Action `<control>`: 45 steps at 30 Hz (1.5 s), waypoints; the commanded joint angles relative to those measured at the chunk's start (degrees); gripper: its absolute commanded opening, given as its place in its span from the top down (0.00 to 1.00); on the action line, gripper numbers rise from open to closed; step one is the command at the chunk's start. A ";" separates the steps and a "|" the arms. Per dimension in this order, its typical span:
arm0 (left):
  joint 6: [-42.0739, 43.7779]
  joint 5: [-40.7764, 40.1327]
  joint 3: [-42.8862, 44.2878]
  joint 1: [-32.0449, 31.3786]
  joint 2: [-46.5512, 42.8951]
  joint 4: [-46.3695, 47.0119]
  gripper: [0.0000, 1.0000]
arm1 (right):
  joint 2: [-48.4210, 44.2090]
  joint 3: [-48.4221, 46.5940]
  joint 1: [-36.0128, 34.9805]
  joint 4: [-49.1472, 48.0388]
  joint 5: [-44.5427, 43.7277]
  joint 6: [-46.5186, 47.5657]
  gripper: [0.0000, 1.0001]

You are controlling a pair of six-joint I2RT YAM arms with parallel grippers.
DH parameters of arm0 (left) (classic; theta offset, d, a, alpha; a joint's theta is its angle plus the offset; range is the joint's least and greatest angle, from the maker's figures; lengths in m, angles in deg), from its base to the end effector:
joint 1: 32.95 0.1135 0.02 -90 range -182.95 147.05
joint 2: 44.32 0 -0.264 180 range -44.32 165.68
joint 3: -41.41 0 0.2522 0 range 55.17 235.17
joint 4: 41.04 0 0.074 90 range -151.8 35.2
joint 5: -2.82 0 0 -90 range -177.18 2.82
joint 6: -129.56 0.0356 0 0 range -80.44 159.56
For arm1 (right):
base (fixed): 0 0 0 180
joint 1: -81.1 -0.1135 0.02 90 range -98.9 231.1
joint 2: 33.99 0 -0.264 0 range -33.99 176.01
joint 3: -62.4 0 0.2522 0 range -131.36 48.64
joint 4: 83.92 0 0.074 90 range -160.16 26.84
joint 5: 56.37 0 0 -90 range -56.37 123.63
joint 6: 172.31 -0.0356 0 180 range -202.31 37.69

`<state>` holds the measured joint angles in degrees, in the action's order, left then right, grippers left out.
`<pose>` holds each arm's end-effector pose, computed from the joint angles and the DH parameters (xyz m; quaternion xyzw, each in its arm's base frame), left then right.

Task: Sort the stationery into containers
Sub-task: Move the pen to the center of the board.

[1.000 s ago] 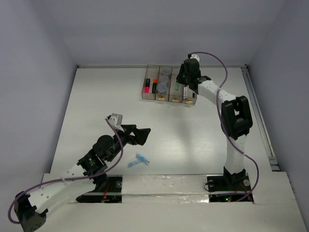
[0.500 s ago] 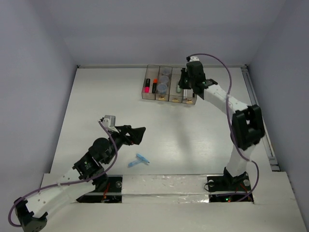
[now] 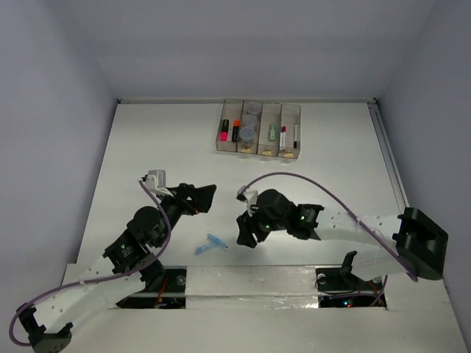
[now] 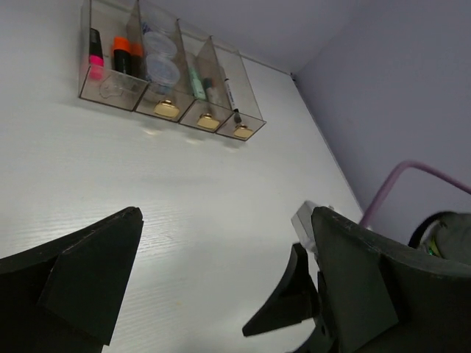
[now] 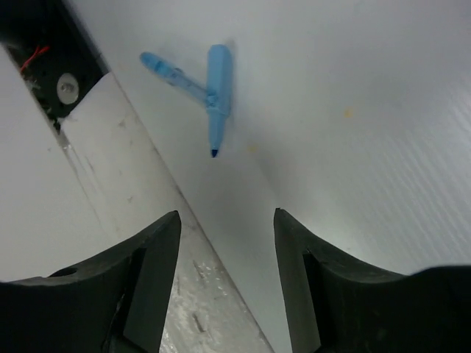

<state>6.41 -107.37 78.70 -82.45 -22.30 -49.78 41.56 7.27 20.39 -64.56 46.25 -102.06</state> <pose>0.0907 -0.0873 0.2911 -0.0363 0.6673 -0.3975 0.6288 0.1273 0.2428 0.2116 -0.3586 0.8268 0.3484 0.2577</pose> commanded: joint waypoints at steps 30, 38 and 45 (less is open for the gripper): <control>-0.34 -9.87 9.52 -0.34 5.31 -5.63 0.01 | 25.52 -13.39 -3.64 -11.84 -7.62 -11.02 0.43; 0.36 -11.98 9.78 -0.34 7.25 -3.35 0.01 | 25.71 -21.21 0.41 -9.31 -7.96 -5.57 0.39; -0.08 -13.39 8.20 -0.34 5.58 -4.84 0.01 | 18.15 -11.47 -9.30 -6.84 -12.08 -8.81 0.30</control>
<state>6.30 -118.97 88.20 -82.45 -15.65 -56.36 62.01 -7.09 18.12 -72.56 37.14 -110.32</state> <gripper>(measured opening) 0.989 0.693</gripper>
